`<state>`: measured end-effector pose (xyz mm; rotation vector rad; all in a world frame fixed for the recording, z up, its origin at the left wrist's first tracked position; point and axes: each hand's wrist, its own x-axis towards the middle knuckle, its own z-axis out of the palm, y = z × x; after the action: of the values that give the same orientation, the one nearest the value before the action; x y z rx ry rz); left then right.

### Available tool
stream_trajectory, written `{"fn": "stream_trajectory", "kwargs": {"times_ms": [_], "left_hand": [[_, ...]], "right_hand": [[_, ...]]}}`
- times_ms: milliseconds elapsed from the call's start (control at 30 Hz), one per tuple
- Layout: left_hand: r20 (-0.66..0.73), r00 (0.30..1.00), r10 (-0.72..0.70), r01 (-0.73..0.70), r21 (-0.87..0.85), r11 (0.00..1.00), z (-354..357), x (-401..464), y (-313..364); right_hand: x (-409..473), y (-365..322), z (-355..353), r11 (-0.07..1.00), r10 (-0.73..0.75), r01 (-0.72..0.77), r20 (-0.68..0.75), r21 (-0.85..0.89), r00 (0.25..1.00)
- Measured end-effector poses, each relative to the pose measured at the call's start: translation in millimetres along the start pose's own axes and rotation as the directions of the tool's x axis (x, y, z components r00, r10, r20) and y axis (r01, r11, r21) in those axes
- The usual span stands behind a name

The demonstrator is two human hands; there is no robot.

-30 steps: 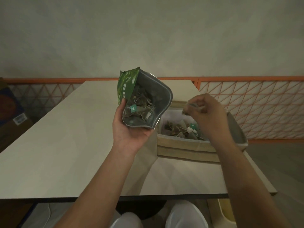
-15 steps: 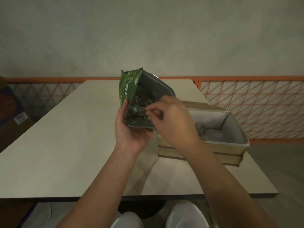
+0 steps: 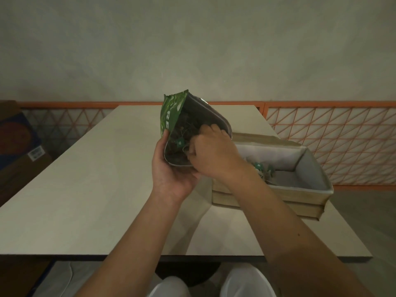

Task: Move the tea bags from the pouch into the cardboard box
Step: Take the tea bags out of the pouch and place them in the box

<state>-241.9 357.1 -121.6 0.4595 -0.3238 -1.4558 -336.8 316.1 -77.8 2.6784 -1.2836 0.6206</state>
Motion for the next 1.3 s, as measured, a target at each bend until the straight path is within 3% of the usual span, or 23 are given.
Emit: {"fn": "stream_trajectory", "kwargs": {"times_ms": [100, 200, 333, 500, 700, 833, 933, 1000, 1100, 1167, 1300], "left_hand": [[0.006, 1.000, 0.013, -0.013, 0.037, 0.999, 0.5, 0.4, -0.2], [0.004, 1.000, 0.013, -0.013, 0.040, 0.999, 0.1, 1.4, -3.5], [0.015, 1.000, 0.006, -0.006, 0.008, 1.000, -0.8, 4.9, -4.2], [0.037, 0.999, -0.021, 0.024, -0.062, 0.998, -1.5, 4.8, -3.5], [0.036, 0.998, -0.045, 0.047, -0.051, 0.998, -0.8, 2.4, -5.2], [0.040, 0.998, -0.046, 0.049, -0.062, 0.997, 0.2, 1.8, -4.8], [0.042, 0.998, -0.044, 0.047, -0.073, 0.996, -1.7, 2.5, -3.8], [0.038, 0.998, -0.049, 0.051, -0.059, 0.997, -1.2, 2.9, -2.7], [0.016, 0.999, -0.052, 0.052, -0.015, 0.999, 2.2, 2.1, -1.4], [0.016, 0.999, -0.032, 0.032, 0.014, 0.999, 2.3, 0.7, -0.3], [-0.009, 0.999, -0.032, 0.033, 0.035, 0.999, 0.1, -3.0, 5.6]], "right_hand": [[-7.9, 8.6, -10.7, 0.945, 0.003, 0.015, -0.055, 0.327, 0.999], [-17.8, 18.8, -21.3, 0.800, 0.088, 0.015, -0.143, 0.600, 0.986], [-34.3, 36.1, -36.0, 0.659, 0.249, 0.051, -0.281, 0.750, 0.927], [-52.4, 63.6, -37.5, 0.639, 0.453, -0.036, -0.338, 0.768, 0.825], [-58.5, 84.3, -10.4, 0.601, 0.452, -0.328, 0.029, 0.729, 0.892], [-59.5, 85.9, 1.5, 0.659, 0.467, -0.384, 0.048, 0.647, 0.883], [-61.5, 77.7, -2.9, 0.690, 0.494, -0.323, -0.095, 0.648, 0.864], [-60.1, 62.8, -13.2, 0.676, 0.467, -0.168, -0.242, 0.717, 0.850], [-50.6, 33.9, -25.9, 0.692, 0.313, 0.064, -0.379, 0.719, 0.871], [-38.5, 16.6, -25.0, 0.740, 0.190, 0.113, -0.367, 0.663, 0.911], [-7.6, -5.1, -10.6, 0.839, 0.000, 0.055, -0.102, 0.542, 0.995]]}}
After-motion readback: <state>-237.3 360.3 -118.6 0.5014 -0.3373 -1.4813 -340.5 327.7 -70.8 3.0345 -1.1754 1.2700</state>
